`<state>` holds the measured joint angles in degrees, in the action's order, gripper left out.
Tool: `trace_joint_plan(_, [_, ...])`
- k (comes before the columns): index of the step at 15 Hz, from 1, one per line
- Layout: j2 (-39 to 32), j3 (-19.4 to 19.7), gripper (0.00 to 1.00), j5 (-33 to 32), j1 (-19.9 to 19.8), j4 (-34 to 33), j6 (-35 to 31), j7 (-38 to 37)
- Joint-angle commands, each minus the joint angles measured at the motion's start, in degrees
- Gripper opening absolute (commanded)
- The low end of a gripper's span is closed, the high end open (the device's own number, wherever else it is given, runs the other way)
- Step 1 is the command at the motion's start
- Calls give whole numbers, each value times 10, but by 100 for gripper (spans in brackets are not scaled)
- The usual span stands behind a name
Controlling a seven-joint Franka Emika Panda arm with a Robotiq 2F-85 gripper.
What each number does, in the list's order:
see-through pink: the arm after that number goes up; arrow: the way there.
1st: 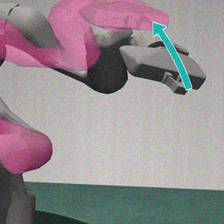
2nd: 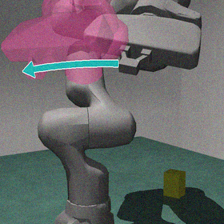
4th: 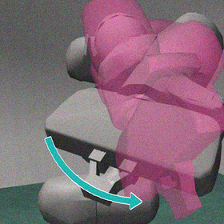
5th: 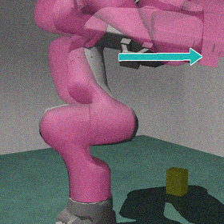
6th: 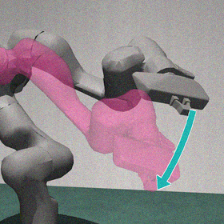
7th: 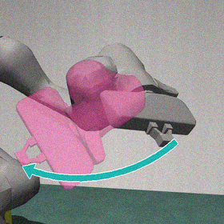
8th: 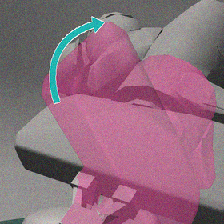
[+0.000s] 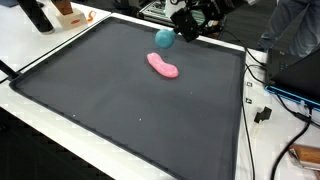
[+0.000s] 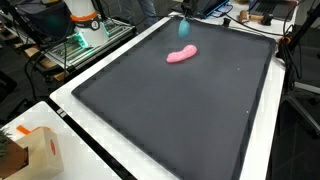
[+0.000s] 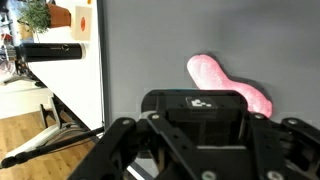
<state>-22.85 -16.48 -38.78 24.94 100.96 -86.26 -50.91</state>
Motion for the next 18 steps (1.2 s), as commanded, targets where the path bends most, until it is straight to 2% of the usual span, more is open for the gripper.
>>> trace_joint_plan(1, [-48,26,35,-23,32,-47,37,-47])
trace_joint_plan(10, [-117,64,35,-75,57,-80,72,-151])
trace_joint_plan(18, [-160,70,35,-76,56,-101,119,-195])
